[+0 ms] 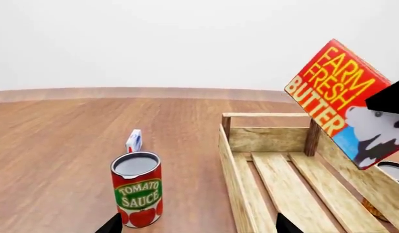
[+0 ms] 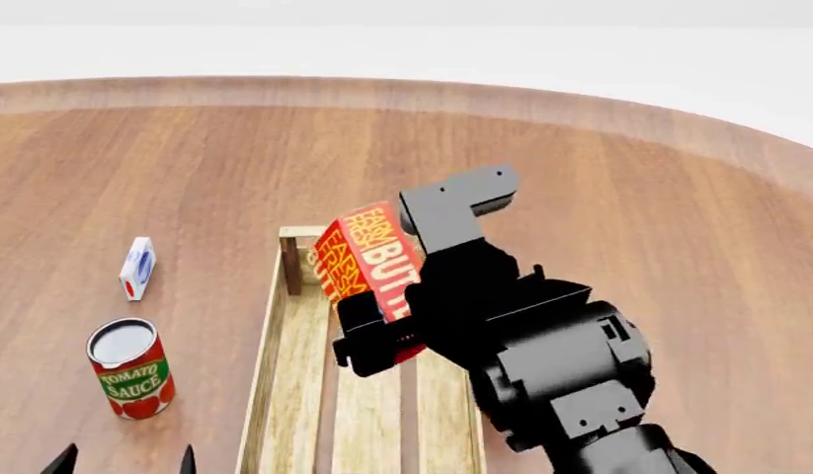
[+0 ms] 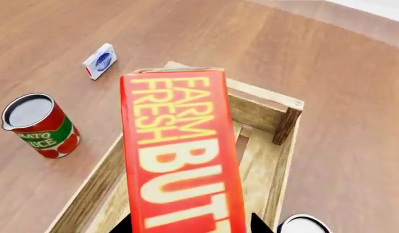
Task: Pick up the butter and put it in the tray.
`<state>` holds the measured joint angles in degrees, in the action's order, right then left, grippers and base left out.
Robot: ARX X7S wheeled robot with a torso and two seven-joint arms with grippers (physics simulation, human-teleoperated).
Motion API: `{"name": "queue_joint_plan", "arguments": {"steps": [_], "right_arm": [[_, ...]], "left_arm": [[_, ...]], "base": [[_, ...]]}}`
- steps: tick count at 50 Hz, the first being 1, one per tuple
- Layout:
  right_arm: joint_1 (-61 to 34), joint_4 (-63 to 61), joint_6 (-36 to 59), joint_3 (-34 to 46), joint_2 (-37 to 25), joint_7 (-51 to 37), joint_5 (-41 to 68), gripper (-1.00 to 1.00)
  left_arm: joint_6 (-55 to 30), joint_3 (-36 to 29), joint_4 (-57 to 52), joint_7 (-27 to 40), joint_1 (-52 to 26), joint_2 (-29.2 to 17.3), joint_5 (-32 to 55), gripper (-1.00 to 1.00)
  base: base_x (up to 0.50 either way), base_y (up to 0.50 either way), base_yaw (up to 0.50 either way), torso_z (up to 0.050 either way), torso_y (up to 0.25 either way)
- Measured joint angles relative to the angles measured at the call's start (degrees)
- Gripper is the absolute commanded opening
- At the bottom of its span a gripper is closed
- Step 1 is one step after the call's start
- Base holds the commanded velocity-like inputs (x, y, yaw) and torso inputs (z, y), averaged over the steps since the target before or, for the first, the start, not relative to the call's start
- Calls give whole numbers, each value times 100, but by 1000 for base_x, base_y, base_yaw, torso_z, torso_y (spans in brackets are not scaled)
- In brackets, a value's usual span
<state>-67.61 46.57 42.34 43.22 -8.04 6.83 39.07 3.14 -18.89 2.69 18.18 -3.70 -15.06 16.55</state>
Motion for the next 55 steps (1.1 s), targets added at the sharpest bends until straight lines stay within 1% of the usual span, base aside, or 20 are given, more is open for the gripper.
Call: {"name": "queue_joint_plan", "arguments": {"steps": [4,9,14,19,24,30,41,42,55], "right_arm": [[-114,794,-472,734,263,-11,547,-100],[-169,1480,-907,1768,479,-50,1449,-100],[-156,1902,-1179,2689,604,-54,2182,-100],[-129,2160,-1348,3357,677,-51,2713,-100],[-100,2320,-1450,3798,721,-48,3058,-100],[-70,2409,-1496,4128,751,-30,3279,-100],[-72,2414,-1492,4290,789,26,3249,-100],[-72,2412,-1488,4289,792,26,3236,100],[-55,2383,-1461,4252,804,148,3176,100]], "left_arm": [[16,-12,-10,6,16,-5,0,100],[35,-22,-22,14,35,-13,4,100],[51,-37,-26,21,49,-15,7,100],[53,-53,-36,29,54,-17,11,100],[50,-65,-47,37,56,-24,19,100],[42,-80,-66,49,58,-34,26,100],[29,-106,-101,64,59,-58,38,100],[28,-108,-104,66,58,-60,38,100],[50,-131,-96,76,54,-75,52,100]], "base": [[0,0,1,0,0],[0,0,0,0,2],[0,0,0,0,0],[0,0,0,0,2],[0,0,1,0,0],[0,0,0,0,2],[0,0,0,0,0],[0,0,0,0,0],[0,0,0,0,0]]}}
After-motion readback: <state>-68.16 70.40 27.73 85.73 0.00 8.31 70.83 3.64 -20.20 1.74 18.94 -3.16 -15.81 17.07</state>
